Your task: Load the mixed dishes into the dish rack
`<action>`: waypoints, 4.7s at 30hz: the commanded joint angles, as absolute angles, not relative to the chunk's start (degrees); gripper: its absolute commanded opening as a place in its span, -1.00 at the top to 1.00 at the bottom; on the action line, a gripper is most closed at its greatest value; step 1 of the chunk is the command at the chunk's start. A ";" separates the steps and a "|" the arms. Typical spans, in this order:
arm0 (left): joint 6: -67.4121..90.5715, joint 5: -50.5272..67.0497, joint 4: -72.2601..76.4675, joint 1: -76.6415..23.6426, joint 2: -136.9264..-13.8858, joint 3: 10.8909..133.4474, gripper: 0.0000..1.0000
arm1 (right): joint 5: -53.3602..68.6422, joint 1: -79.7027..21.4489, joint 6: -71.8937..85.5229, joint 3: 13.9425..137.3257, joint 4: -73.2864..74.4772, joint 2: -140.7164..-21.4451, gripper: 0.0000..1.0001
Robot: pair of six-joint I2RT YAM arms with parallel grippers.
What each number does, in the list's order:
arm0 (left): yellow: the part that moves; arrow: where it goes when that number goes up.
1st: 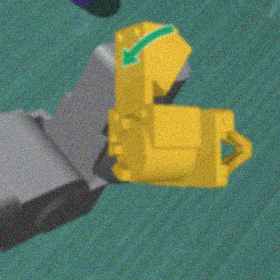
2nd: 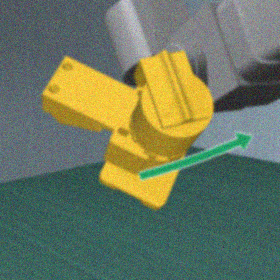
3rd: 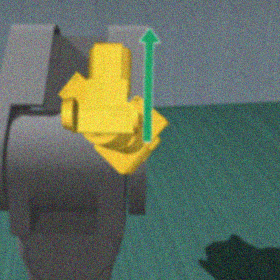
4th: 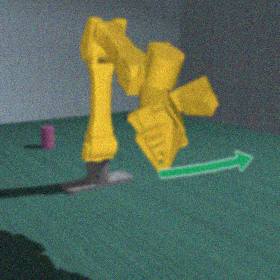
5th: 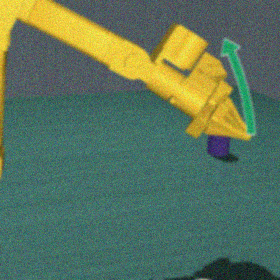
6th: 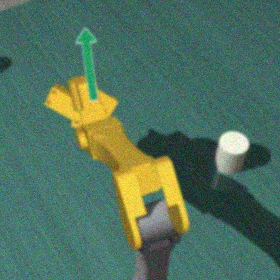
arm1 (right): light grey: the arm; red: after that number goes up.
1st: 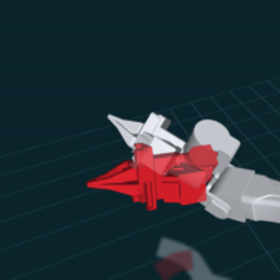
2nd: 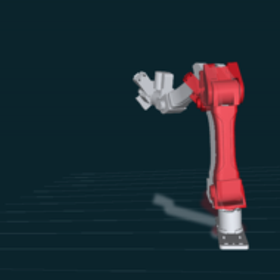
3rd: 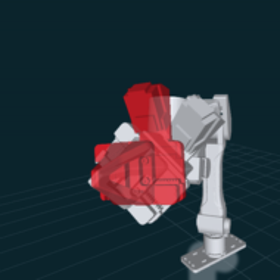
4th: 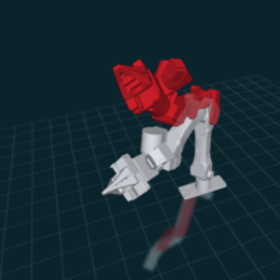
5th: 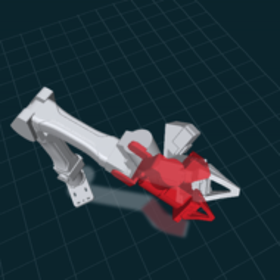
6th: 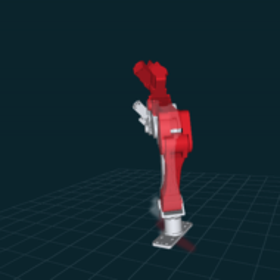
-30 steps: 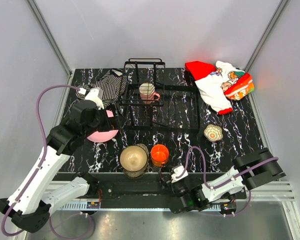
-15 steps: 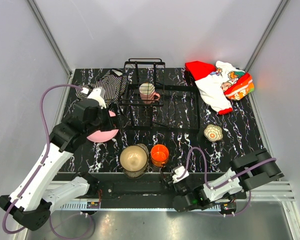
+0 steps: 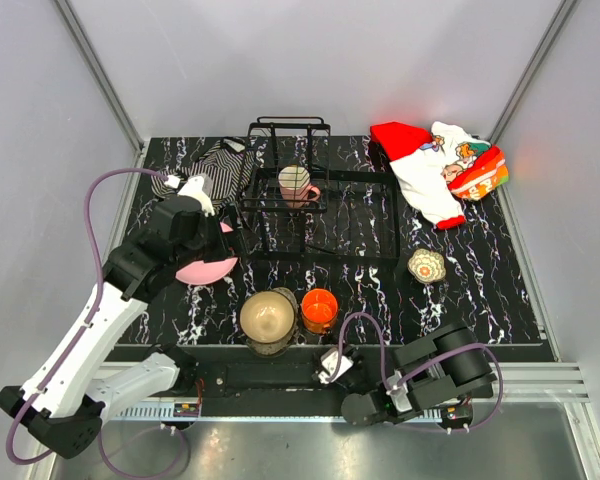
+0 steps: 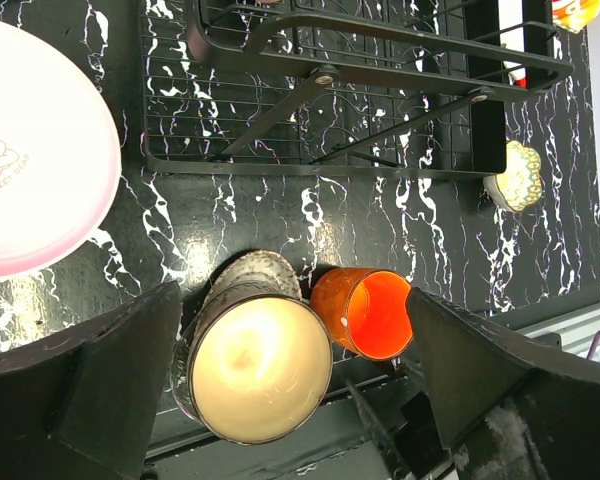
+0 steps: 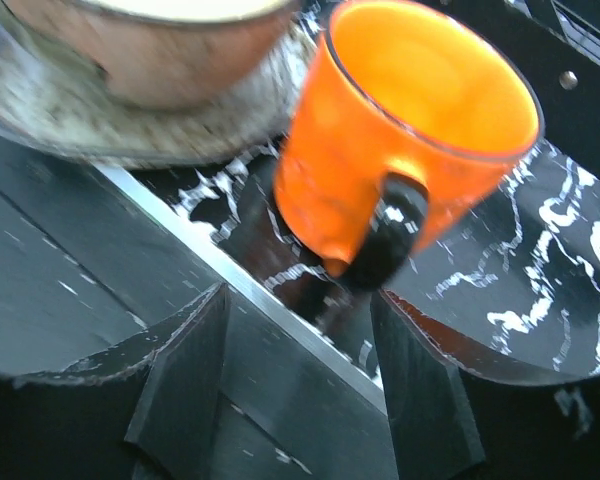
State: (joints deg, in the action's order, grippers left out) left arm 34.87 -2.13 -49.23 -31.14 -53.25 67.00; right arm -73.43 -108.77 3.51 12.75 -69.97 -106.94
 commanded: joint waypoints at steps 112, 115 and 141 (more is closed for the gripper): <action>33.58 -1.49 -44.47 -30.94 -55.28 65.65 -0.98 | -38.16 -55.23 6.86 27.86 -6.85 -37.17 1.00; 33.31 -1.85 -44.65 -30.94 -55.20 65.57 -0.98 | -33.24 -49.25 5.80 29.26 -8.52 -39.54 1.00; 31.11 -1.76 -45.09 -30.94 -56.34 66.62 -0.98 | 7.64 -19.16 6.86 33.40 -31.28 -62.57 1.00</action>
State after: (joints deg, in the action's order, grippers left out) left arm 32.69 -1.91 -46.68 -31.14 -56.03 65.45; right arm -1.67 -20.73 6.76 29.78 -18.11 -61.36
